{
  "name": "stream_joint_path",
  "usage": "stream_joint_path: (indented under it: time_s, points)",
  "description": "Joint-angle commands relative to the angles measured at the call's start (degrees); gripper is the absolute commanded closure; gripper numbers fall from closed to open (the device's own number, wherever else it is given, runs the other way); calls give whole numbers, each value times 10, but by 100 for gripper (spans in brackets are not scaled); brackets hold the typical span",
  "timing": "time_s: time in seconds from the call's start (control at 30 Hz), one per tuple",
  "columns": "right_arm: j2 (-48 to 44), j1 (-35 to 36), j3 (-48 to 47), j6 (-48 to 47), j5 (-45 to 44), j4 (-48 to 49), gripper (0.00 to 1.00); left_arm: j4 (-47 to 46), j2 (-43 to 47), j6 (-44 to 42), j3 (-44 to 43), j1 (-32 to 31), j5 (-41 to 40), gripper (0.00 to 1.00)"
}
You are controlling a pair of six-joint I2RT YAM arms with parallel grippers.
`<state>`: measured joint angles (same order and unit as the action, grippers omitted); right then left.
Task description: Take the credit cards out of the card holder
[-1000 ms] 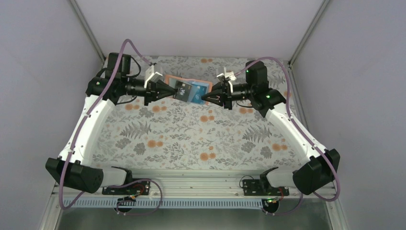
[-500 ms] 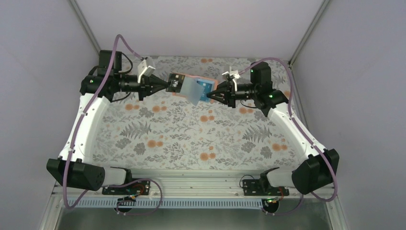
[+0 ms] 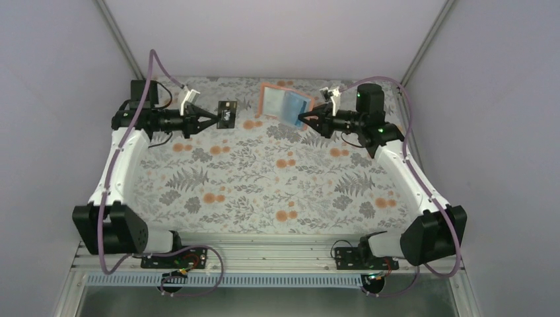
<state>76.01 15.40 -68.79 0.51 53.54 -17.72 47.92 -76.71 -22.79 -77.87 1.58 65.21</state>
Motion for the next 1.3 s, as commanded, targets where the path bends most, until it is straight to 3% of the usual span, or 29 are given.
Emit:
stream_joint_path:
  time_s: [0.0, 0.2, 0.47, 0.73, 0.93, 1.13, 1.27]
  points:
    - [15, -12, -18, 33, -49, 4, 96, -29, -68, 55, 57, 11, 15, 98]
    - [39, -13, -31, 35, -52, -7, 96, -67, -180, 96, 102, 10, -5, 98]
    - [69, -12, -41, 35, -30, -8, 96, -79, -338, 109, 79, 8, -14, 98]
    - [94, -12, -62, 28, -18, -17, 96, -116, -436, 130, 67, 6, -71, 98]
    - [96, -12, -62, 22, -15, -24, 96, -155, -453, 162, 82, 5, -98, 97]
    - [92, -12, -57, 26, -12, -18, 96, -153, -449, 161, 81, 5, -109, 68]
    - [93, -12, -59, 25, -10, -19, 96, -145, -446, 154, 71, 5, -112, 61]
